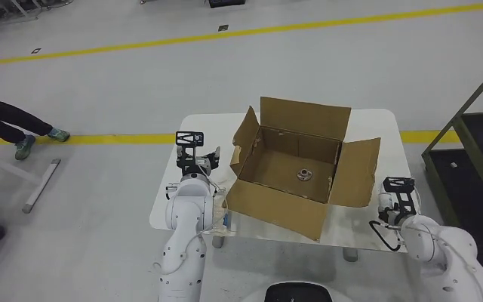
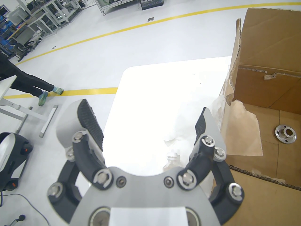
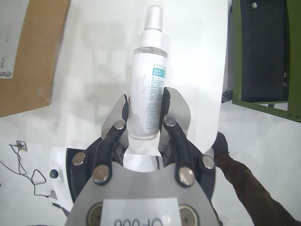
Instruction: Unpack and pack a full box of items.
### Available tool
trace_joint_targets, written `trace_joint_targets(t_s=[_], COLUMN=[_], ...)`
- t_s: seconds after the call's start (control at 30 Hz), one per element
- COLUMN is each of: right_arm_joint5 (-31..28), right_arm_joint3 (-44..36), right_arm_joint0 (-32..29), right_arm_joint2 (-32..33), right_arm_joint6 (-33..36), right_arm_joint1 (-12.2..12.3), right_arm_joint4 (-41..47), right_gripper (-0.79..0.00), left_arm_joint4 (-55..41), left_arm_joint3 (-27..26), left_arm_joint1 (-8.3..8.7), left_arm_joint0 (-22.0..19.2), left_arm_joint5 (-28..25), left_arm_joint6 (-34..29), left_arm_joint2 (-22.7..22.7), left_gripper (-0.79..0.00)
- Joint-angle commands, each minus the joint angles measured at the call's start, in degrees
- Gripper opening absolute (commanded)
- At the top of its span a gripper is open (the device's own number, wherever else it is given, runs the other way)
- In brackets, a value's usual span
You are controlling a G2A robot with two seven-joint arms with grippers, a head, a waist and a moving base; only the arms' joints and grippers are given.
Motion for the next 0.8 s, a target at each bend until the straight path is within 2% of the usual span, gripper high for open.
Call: trace_joint_targets(t_s=[0.0,0.07,0.1,0.13,0.17,0.2,0.23,0.27,0.3,0.53,0.67,0.77], right_arm_joint5=[-0.2,0.0,0.1,0.2,0.3,0.2,0.1,0.0,-0.1,1.3,4.9,4.6], right_arm_joint3=[1.3,2.0,2.2,2.4,2.4,2.4,2.5,2.5,2.4,-1.3,-6.9,-9.8], right_arm_joint0=[0.7,1.2,1.3,1.3,1.3,1.3,1.3,1.3,1.2,-0.5,-3.8,-6.5], right_arm_joint2=[-0.5,-0.7,-0.7,-0.8,-0.8,-0.8,-0.8,-0.7,-0.6,2.2,8.4,12.8], right_arm_joint6=[0.1,-0.1,-0.1,0.0,0.2,0.3,0.2,0.2,0.1,-1.6,-7.2,-11.1], right_arm_joint1=[0.0,0.1,0.1,0.1,0.1,0.2,0.2,0.3,0.3,0.5,0.0,-0.5], right_arm_joint4=[0.0,0.0,0.1,0.4,0.9,1.0,1.0,1.4,1.8,5.7,21.1,35.1], right_gripper=[-0.785,-0.785,-0.708,-0.526,-0.425,-0.379,-0.225,-0.037,0.000,0.000,0.000,0.000], left_arm_joint4=[0.0,0.0,0.0,0.0,0.0,0.0,0.0,0.0,0.0,0.0,0.0,0.0], left_arm_joint3=[0.0,0.0,0.0,0.0,0.0,0.0,0.0,0.0,0.0,0.0,0.0,0.0], left_arm_joint1=[0.00,0.00,0.00,0.00,0.00,0.00,0.00,0.00,0.00,0.00,0.00,0.00], left_arm_joint0=[0.0,0.0,0.0,0.0,0.0,0.0,0.0,0.0,0.0,0.0,0.0,0.0], left_arm_joint5=[0.0,0.0,0.0,0.0,0.0,0.0,0.0,0.0,0.0,0.0,0.0,0.0], left_arm_joint6=[0.0,0.0,0.0,0.0,0.0,0.0,0.0,0.0,0.0,0.0,0.0,0.0], left_arm_joint2=[0.0,0.0,0.0,0.0,0.0,0.0,0.0,0.0,0.0,0.0,0.0,0.0], left_gripper=[0.000,0.000,0.000,0.000,0.000,0.000,0.000,0.000,0.000,0.000,0.000,0.000])
